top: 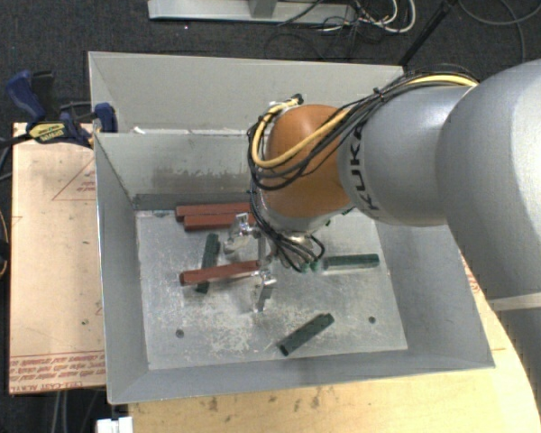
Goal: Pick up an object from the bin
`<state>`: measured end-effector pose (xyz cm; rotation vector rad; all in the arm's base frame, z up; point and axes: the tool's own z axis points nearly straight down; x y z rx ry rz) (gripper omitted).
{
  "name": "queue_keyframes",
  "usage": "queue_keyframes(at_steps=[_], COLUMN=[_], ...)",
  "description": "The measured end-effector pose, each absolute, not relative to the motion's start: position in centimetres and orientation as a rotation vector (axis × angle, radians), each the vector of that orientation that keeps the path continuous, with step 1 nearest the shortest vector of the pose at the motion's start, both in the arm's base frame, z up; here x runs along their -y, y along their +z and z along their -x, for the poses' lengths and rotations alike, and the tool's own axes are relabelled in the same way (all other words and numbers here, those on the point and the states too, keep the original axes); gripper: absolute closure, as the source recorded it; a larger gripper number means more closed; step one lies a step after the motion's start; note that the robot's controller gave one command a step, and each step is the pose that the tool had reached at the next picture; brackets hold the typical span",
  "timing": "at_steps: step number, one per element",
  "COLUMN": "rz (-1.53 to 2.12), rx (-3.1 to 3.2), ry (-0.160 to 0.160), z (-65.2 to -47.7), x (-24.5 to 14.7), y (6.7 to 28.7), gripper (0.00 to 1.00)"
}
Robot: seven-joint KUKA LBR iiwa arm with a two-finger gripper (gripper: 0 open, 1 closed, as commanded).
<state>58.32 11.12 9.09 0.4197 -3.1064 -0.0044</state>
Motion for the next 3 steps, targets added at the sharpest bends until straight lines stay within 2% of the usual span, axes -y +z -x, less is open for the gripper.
queue_keyframes(at_steps=[1,2,3], rz=[-0.414,-0.413,-0.379], rx=[3.115,3.115,3.125], ry=[-0.002,-0.002,-0.001], z=[-58.6,-58.6,-60.3], x=[-10.9,-10.9,-9.1], y=[9.5,9.5,24.7], gripper=[1.0,1.0,1.0])
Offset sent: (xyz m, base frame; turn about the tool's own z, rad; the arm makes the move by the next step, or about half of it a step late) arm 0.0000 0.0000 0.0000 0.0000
